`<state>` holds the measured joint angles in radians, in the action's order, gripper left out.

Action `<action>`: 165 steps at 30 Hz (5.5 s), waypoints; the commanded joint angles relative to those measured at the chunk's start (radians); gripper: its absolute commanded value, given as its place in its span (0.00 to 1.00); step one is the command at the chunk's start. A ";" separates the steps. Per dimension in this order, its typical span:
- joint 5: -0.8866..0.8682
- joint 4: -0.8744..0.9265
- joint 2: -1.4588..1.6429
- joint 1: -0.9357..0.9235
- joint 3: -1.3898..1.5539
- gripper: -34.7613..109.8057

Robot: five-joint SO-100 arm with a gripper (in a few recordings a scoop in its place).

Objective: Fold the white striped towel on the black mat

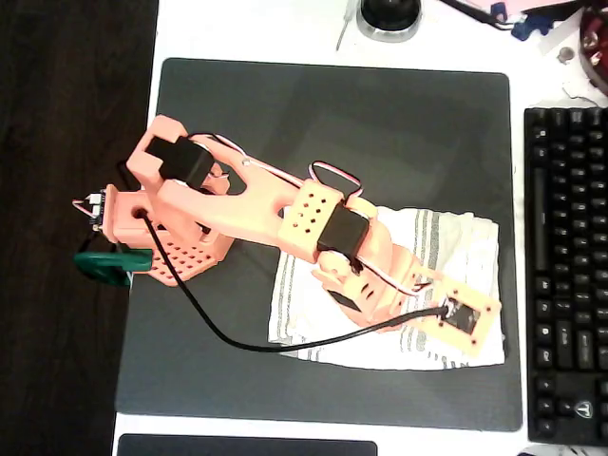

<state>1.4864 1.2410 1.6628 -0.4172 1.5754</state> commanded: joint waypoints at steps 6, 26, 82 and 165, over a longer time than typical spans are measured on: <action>-0.175 -0.055 -0.166 -0.049 -0.106 0.37; -0.522 -0.072 -0.572 0.002 -0.391 0.33; -0.224 -0.153 0.623 0.195 0.594 0.25; 0.057 0.202 1.540 0.304 1.362 0.24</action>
<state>1.4987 1.4542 3.1201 -0.1427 2.8747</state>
